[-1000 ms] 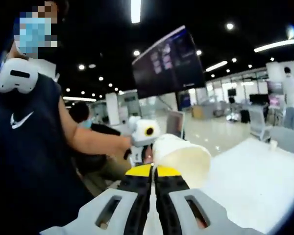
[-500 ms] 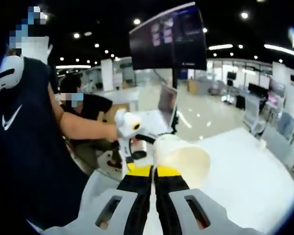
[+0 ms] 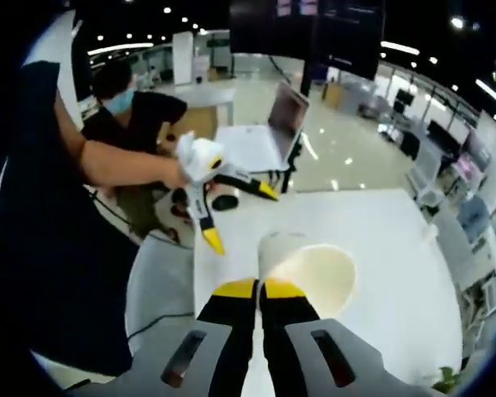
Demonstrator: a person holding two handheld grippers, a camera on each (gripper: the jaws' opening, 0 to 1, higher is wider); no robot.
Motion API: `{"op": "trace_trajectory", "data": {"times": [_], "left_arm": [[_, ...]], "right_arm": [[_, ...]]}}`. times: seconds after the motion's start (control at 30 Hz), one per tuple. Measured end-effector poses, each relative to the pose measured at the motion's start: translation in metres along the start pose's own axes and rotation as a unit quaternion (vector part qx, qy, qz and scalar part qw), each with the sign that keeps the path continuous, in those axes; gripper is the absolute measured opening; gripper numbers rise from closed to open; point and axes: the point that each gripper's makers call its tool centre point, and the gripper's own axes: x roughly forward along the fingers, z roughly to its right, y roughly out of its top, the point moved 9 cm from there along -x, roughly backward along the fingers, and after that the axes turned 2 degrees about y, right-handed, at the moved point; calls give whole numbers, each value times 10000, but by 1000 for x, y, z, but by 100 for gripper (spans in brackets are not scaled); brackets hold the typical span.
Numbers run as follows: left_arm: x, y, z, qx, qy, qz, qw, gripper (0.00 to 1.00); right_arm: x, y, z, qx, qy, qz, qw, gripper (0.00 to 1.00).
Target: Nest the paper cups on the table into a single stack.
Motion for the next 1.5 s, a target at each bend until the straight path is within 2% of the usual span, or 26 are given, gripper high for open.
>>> {"op": "trace_trajectory", "data": {"times": [0.13, 0.27, 0.33, 0.5, 0.6, 0.77, 0.87, 1.1, 1.5], "left_arm": [[-5, 1, -1, 68, 85, 20, 9999, 98], [-8, -7, 0, -59, 57, -318, 9995, 98], [-8, -11, 0, 35, 110, -370, 9992, 98], [-9, -17, 1, -1, 68, -448, 9990, 98], [-9, -21, -1, 67, 78, -516, 9986, 98], [-9, -22, 2, 109, -91, -532, 9985, 98], [-8, -28, 1, 24, -84, -709, 9974, 98], [-9, -35, 2, -153, -49, -683, 9975, 98], [3, -36, -7, -3, -55, -744, 9972, 98]], "right_arm": [[7, 1, 1, -140, 18, -488, 9987, 0], [12, 6, 0, -218, 44, -735, 9970, 0], [14, 8, 0, -265, 67, -943, 9952, 0], [22, 7, 0, -353, 97, -1655, 9855, 0], [28, 8, 0, -385, 114, -1884, 9813, 0], [32, 3, 0, -413, 184, -2349, 9710, 0], [34, -2, 1, -412, 176, -2640, 9635, 0], [36, -6, 4, -346, 199, -2794, 9594, 0], [45, -11, 6, -332, 200, -2898, 9563, 0]]}}
